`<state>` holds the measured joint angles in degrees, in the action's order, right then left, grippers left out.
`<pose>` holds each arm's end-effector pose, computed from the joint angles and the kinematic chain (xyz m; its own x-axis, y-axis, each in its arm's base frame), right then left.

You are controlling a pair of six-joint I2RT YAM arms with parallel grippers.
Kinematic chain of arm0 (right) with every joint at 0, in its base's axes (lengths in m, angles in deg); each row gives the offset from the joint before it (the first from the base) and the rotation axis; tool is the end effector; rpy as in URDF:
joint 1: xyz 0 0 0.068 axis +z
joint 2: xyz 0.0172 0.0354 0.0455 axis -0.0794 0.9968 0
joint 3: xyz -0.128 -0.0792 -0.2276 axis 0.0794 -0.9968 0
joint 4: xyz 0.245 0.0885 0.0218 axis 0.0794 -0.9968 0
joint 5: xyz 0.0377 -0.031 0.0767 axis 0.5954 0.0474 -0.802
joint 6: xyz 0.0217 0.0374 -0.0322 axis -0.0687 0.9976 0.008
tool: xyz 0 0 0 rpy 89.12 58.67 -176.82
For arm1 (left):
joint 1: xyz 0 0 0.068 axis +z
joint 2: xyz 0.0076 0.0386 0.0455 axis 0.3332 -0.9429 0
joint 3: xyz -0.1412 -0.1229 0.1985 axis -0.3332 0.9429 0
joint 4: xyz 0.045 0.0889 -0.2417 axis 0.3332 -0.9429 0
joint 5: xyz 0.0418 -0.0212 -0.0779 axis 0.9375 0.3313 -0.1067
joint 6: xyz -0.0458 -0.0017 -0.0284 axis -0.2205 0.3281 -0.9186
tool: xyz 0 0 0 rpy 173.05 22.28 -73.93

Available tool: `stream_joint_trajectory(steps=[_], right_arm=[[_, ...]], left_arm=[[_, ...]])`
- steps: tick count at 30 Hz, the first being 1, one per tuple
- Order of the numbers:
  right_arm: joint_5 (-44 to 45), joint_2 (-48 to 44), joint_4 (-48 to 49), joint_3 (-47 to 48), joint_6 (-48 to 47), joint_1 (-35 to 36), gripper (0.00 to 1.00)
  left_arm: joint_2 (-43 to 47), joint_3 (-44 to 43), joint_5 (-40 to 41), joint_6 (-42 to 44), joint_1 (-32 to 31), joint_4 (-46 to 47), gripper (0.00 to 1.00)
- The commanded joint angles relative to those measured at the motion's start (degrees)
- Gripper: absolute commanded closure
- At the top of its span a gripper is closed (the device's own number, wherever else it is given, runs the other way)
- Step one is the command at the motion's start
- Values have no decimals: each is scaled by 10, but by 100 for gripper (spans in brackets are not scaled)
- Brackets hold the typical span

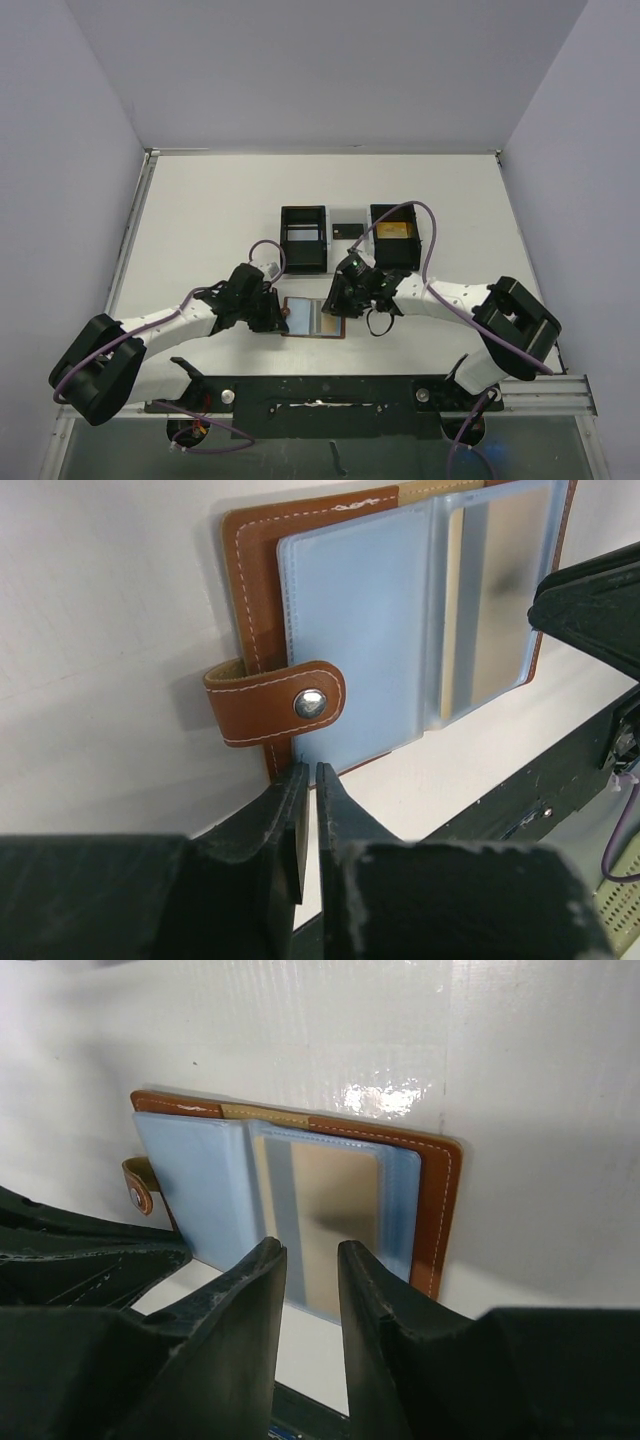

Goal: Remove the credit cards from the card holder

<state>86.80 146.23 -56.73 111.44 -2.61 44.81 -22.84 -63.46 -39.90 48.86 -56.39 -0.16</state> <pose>0.1855 0.2185 0.1621 -0.9255 0.3163 -0.2083 0.1617 0.8274 0.5379 0.1611 -0.1345 0.1383 -0.9615 -0.0501 -0.2702 0.1125 0.8254 -0.5533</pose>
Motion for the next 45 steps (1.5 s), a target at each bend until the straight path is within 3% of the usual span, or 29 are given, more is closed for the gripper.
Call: stream_joint_trajectory(steps=[1, 4, 12, 26, 29, 31, 37, 45], right_arm=[[49, -15, -59, 44, -13, 10, 69], [60, -12, -78, 53, -17, 14, 66], [66, 20, -97, 71, -17, 22, 65], [64, 39, -96, 70, -16, 23, 65], [60, 44, -91, 71, -19, 23, 65], [57, 45, -89, 73, -21, 23, 66], [59, 47, -101, 85, -27, 23, 68], [115, 25, -176, 121, -29, 24, 60]], left_arm=[[-4, -3, 10, -2, -8, 14, 87], [-5, -11, 29, 1, -10, -4, 77], [2, -24, 60, 1, -18, -36, 67], [45, -36, 121, -26, -31, -77, 59], [42, -17, 89, -28, -31, -35, 58], [31, -13, 79, -33, -31, -23, 59], [9, -8, 49, -29, -32, 8, 75], [21, -5, 51, -29, -32, 4, 84]])
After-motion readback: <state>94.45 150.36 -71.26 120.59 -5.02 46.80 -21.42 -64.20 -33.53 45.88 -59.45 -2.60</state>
